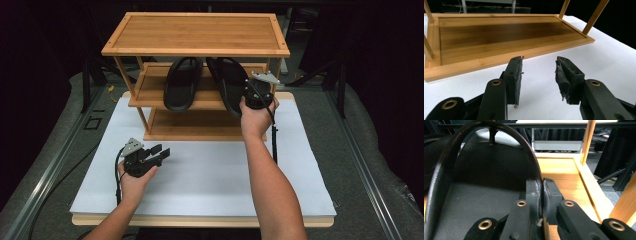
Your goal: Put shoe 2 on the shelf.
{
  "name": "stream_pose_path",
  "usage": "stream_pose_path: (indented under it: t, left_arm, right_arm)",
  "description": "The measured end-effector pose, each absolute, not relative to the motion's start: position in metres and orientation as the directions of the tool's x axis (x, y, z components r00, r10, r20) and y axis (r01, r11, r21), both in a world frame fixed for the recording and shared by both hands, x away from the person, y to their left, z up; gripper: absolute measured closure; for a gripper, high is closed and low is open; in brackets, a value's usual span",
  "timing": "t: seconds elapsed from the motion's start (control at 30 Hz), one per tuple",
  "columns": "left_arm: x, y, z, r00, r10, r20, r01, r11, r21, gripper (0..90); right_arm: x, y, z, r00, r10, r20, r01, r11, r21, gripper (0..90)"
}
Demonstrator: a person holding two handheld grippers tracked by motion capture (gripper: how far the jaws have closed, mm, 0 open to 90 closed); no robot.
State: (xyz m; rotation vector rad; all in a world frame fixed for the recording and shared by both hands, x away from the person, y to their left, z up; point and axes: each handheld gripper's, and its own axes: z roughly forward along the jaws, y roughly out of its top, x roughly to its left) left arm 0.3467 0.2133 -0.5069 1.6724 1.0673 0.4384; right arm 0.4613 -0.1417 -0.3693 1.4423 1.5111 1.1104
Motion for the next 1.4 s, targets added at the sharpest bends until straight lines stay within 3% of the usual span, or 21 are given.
stream_pose_path:
  t: [0.23,0.3,0.47,0.77,0.93,1.4]
  left_arm:
    - [0.348,0.214,-0.507,0.532,0.819,-0.215,0.433,-0.045,0.900,56.0]
    - [0.348,0.214,-0.507,0.531,0.819,-0.217,0.429,-0.039,0.903,55.9]
    - [0.348,0.217,-0.505,0.522,0.823,-0.223,0.428,-0.027,0.903,55.5]
    - [0.357,0.219,-0.481,0.513,0.830,-0.220,0.398,-0.003,0.917,53.4]
    - [0.368,0.219,-0.452,0.530,0.831,-0.170,0.361,-0.040,0.932,52.0]
    - [0.400,0.214,-0.394,0.541,0.813,-0.216,0.309,0.047,0.950,49.5]
  right_arm:
    - [0.463,-0.139,-0.370,-0.136,0.989,0.065,0.357,-0.012,0.934,76.7]
    - [0.462,-0.143,-0.369,-0.177,0.974,0.139,0.374,-0.064,0.925,70.5]
    - [0.444,-0.153,-0.369,-0.265,0.950,0.165,0.341,-0.067,0.938,58.3]
    - [0.406,-0.170,-0.370,-0.338,0.929,0.153,0.322,-0.039,0.946,56.1]
    - [0.385,-0.172,-0.374,-0.366,0.924,0.116,0.288,-0.006,0.957,55.6]
    - [0.380,-0.159,-0.388,-0.361,0.913,0.188,0.294,-0.080,0.953,54.9]
